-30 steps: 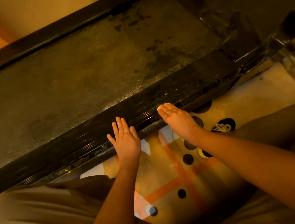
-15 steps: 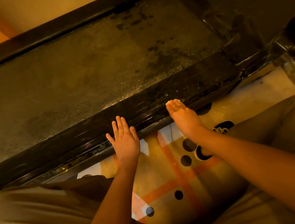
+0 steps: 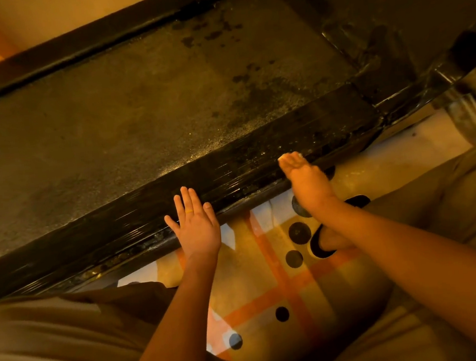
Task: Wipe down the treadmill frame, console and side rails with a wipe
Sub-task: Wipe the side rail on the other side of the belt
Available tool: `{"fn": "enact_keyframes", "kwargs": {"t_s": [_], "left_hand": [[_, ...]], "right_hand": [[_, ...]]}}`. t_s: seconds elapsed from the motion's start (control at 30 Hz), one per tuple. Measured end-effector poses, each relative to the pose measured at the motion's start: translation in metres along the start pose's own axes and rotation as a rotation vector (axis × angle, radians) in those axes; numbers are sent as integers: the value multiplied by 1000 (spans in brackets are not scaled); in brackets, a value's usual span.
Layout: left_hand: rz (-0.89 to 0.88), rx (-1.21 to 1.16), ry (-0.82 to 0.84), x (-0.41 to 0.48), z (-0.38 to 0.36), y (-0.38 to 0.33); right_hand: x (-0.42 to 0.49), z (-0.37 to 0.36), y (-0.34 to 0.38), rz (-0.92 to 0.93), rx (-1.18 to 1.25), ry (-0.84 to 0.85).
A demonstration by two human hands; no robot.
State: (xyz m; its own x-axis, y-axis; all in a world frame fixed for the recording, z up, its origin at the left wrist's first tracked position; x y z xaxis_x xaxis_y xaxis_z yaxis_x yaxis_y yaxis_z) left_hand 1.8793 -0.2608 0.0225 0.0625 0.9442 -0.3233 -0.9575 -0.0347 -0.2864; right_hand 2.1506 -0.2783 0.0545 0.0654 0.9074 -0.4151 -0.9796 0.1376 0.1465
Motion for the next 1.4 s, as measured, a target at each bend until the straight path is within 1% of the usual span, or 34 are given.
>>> {"fn": "enact_keyframes", "kwargs": {"t_s": [0.07, 0.13, 0.2, 0.3, 0.33, 0.4, 0.43, 0.5, 0.67, 0.73, 0.87, 0.97, 1.1, 1.13, 1.2, 1.27, 1.33, 1.4], "left_hand": [[-2, -1, 7, 0, 0, 0], [-8, -3, 16, 0, 0, 0], [-9, 0, 15, 0, 0, 0], [-8, 11, 9, -1, 1, 0], [-9, 17, 6, -1, 1, 0], [-16, 30, 3, 0, 1, 1], [-19, 34, 3, 0, 0, 1], [-23, 39, 1, -1, 0, 1], [-14, 46, 4, 0, 1, 1], [-17, 42, 10, 0, 2, 1], [-22, 41, 17, -1, 3, 1], [-18, 34, 13, -2, 3, -1], [-14, 37, -1, -1, 3, 0], [-14, 39, -2, -1, 2, 1], [-10, 37, 7, -2, 1, 1], [-13, 38, 11, -2, 2, 0], [-19, 36, 15, -1, 4, 0], [-17, 35, 18, -1, 3, 0]], "right_hand": [[2, -6, 19, 97, -51, 18], [4, -6, 10, 108, -61, 29], [7, 0, -24, 33, -4, -13], [4, 21, -88, -195, 72, -117], [3, 26, -99, -245, 84, -132], [2, 30, -93, -267, 90, -145], [0, 28, -80, -248, 91, -136], [-6, 13, -45, -152, 97, -106], [-14, -23, 74, 225, 54, -59], [-11, -30, 113, 326, 53, -34], [-1, -31, 141, 311, -54, 3], [-3, -29, 125, 297, -115, -38], [4, -21, 54, 117, -48, -115], [6, -20, 42, 75, -10, -116], [7, -21, 44, 40, 88, -86], [2, -25, 69, 89, 146, -65], [-2, -29, 90, 159, 128, -46], [-1, -29, 88, 180, 78, -32]]}}
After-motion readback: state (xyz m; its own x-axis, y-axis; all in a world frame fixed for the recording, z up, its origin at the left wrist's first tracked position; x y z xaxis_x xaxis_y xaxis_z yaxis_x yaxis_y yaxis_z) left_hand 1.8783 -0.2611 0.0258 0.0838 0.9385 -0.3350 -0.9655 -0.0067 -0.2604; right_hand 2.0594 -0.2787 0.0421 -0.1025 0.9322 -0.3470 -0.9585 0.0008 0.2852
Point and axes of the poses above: each hand's wrist, its own x-axis towards the middle knuckle, its own z-axis out of the back of the hand, y = z × x, the point moved 10 cm from there along x, towards the middle knuckle, and after that the axes turned 11 degrees about y, right-handed, at the moved point
